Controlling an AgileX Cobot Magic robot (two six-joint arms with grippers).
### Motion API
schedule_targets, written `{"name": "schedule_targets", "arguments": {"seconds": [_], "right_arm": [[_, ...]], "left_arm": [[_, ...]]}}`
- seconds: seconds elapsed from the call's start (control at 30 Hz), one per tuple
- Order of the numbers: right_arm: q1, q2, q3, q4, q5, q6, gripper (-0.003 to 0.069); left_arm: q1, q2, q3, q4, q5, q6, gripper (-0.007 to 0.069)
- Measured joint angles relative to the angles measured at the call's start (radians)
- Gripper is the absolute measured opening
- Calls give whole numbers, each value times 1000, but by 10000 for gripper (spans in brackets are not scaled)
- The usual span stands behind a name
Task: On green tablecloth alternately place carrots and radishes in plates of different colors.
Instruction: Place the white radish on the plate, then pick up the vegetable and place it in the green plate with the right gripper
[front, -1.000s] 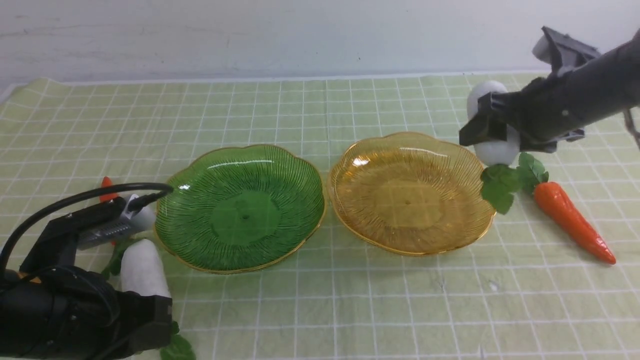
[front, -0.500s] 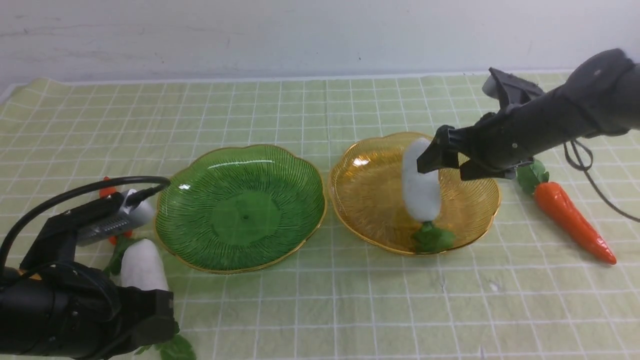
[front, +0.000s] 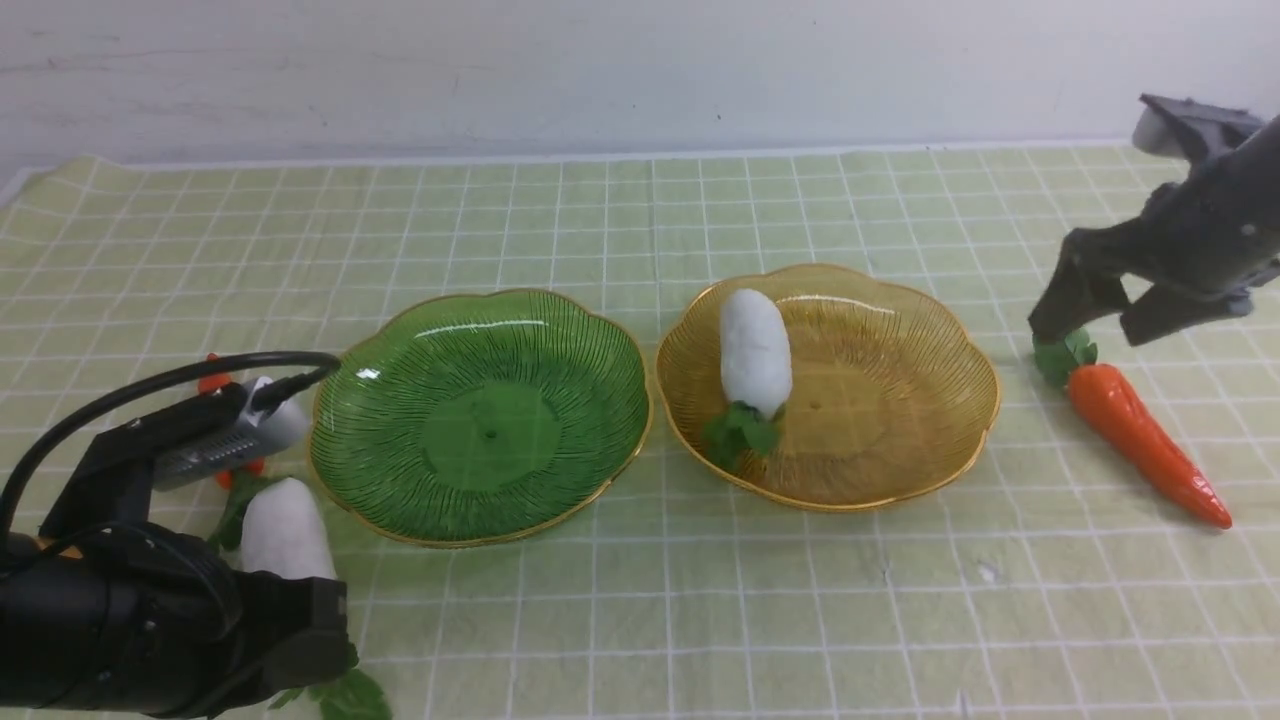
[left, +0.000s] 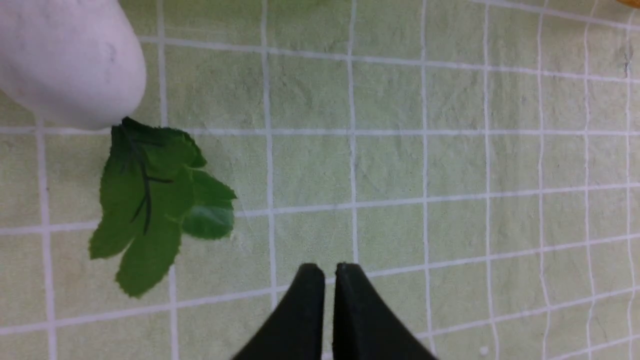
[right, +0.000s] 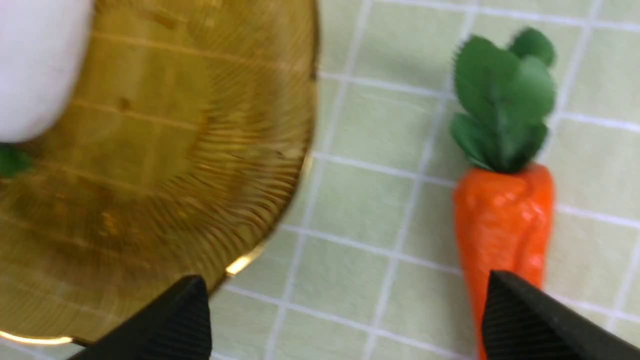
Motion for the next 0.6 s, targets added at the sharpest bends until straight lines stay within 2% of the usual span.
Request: {"name": "schedule_targets", "arguments": {"seconds": [0.13, 0.4, 0.47, 0.6], "right_arm": [[0, 42, 0, -169, 1, 115, 663], [0, 148, 0, -225, 1, 190, 619], [0, 174, 0, -225, 4, 192, 589], [0, 191, 0, -236, 7, 208, 463]], "left_arm": [[0, 0, 0, 0, -11, 1, 13], [0, 0, 0, 0, -22, 2, 13], [0, 0, 0, 0, -22, 2, 13], [0, 0, 0, 0, -22, 2, 13]]}}
